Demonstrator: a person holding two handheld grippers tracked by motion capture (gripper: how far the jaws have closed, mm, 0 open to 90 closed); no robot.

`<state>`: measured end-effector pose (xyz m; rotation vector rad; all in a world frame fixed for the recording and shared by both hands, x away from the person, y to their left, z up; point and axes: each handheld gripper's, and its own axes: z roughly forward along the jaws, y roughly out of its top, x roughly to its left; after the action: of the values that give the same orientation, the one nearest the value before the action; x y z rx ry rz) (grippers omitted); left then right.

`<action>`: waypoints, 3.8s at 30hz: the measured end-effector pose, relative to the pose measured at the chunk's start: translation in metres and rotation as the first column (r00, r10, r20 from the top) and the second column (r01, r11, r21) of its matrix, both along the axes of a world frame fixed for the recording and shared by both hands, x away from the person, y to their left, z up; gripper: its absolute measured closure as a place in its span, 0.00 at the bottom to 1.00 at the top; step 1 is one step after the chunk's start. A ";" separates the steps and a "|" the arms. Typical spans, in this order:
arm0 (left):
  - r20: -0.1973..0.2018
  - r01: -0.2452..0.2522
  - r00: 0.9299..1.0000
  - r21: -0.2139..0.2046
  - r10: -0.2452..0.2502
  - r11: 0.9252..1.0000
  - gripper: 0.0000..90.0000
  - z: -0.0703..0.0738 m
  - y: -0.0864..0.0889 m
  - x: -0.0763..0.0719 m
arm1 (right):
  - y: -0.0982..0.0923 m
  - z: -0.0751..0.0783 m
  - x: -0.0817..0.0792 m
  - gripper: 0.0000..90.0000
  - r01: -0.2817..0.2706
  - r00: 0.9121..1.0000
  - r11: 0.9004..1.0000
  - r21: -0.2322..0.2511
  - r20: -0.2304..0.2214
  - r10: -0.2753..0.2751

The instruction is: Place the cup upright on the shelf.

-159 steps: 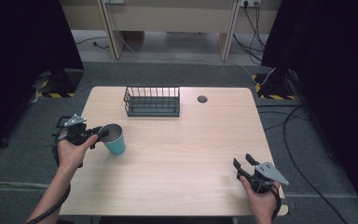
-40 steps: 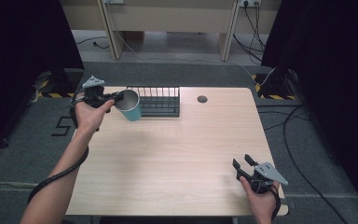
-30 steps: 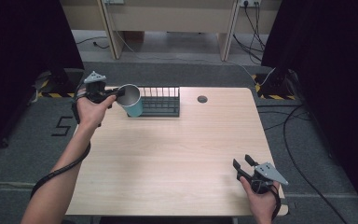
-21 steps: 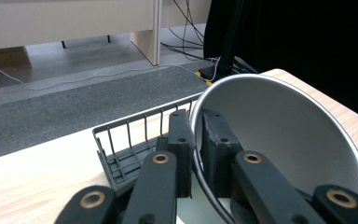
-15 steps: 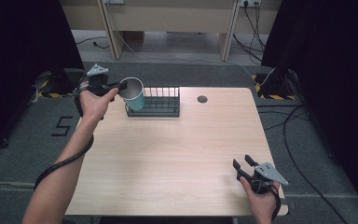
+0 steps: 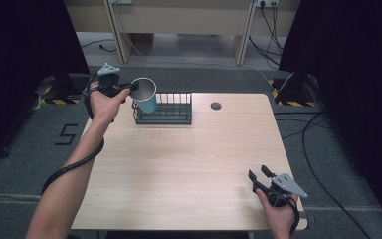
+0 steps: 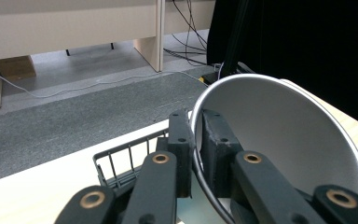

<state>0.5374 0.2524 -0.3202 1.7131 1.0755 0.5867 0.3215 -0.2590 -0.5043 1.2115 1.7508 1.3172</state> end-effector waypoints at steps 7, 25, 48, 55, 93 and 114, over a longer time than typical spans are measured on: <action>0.006 -0.007 1.000 0.004 0.007 1.000 0.92 0.006 -0.006 0.010 | 0.000 0.000 0.000 0.50 0.000 1.000 1.000 0.002 -0.001 0.000; 0.001 -0.021 1.000 0.012 0.021 1.000 0.92 0.004 -0.016 0.030 | 0.000 -0.001 0.000 0.50 0.003 1.000 1.000 0.008 0.002 -0.003; -0.022 -0.085 0.996 0.004 0.085 0.996 0.92 -0.005 -0.020 0.059 | -0.002 -0.001 -0.001 0.50 0.005 1.000 1.000 0.015 0.003 -0.006; -0.028 -0.106 0.994 0.008 0.106 0.994 0.92 -0.008 -0.019 0.066 | -0.002 -0.001 0.000 0.50 0.006 1.000 1.000 0.013 0.005 -0.006; -0.117 -0.107 0.987 0.033 0.110 0.994 0.92 -0.050 -0.036 0.079 | -0.002 -0.002 -0.001 0.50 -0.003 1.000 1.000 0.015 -0.004 0.003; -0.134 -0.103 0.985 0.035 0.107 0.994 0.92 -0.064 -0.051 0.084 | -0.002 -0.002 -0.001 0.50 -0.013 1.000 1.000 0.016 -0.003 0.013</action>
<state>0.6216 0.2015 -0.3844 1.7487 1.2658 0.5596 0.3203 -0.2607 -0.5067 1.2135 1.7559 1.3402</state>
